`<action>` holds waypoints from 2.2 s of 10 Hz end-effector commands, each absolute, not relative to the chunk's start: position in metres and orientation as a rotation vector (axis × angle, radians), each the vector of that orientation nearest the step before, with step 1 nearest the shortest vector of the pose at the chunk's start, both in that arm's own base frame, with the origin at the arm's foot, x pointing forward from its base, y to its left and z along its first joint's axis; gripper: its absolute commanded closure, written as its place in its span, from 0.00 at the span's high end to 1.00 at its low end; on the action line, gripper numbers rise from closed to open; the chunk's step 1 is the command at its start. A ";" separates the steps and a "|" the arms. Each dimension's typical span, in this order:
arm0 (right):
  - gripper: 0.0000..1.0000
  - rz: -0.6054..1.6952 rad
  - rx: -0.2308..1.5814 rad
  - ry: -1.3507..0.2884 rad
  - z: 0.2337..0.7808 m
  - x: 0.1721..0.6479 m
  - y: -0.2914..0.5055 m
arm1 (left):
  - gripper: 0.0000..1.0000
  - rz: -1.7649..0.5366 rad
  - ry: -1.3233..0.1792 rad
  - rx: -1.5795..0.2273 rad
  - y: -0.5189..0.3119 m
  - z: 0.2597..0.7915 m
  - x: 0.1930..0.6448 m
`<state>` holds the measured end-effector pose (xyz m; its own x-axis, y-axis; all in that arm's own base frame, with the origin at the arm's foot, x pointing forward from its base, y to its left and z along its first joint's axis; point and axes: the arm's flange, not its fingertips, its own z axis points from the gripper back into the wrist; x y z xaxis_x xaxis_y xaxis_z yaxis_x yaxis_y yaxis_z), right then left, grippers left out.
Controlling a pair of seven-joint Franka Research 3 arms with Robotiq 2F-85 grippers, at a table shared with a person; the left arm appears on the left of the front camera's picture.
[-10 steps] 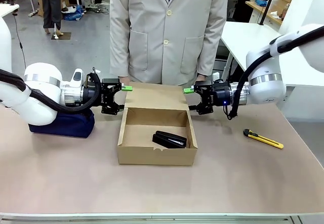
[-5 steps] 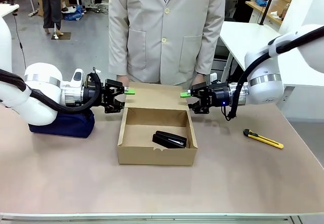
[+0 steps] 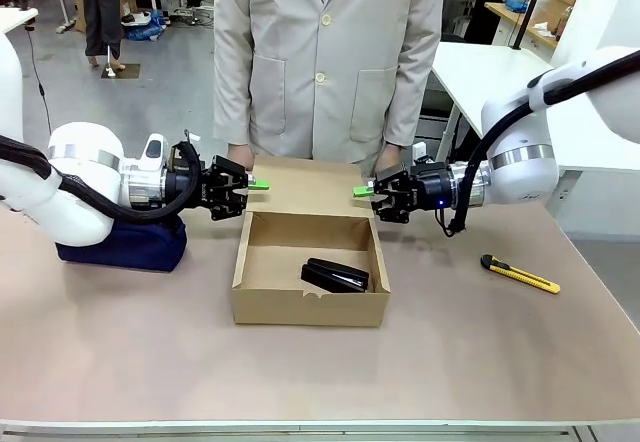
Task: Pack the item into the box.
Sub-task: Close the Mailer Box.
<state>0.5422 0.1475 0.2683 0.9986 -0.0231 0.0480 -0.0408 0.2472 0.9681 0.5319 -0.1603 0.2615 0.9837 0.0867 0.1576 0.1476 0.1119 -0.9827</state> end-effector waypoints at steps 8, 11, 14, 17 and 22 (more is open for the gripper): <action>0.44 0.301 1.417 -0.380 0.327 0.500 0.145 | 0.40 -0.262 -0.466 -1.510 -0.162 0.335 0.487; 0.44 0.380 1.435 -0.460 0.341 0.483 0.146 | 0.40 -0.311 -0.524 -1.506 -0.163 0.352 0.474; 0.44 0.361 1.416 -0.426 0.345 0.490 0.147 | 0.40 -0.307 -0.491 -1.482 -0.159 0.355 0.482; 0.44 0.361 1.416 -0.426 0.345 0.490 0.147 | 0.40 -0.307 -0.491 -1.482 -0.159 0.355 0.482; 0.44 0.608 1.471 -0.583 0.346 0.486 0.149 | 0.40 -0.461 -0.806 -1.455 -0.152 0.361 0.481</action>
<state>0.4857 0.1527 0.3507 0.7930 0.0136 0.6090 -0.6086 0.0627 0.7910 0.4855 -0.1544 0.3584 0.7695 0.1399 0.6231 0.6151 0.1001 -0.7821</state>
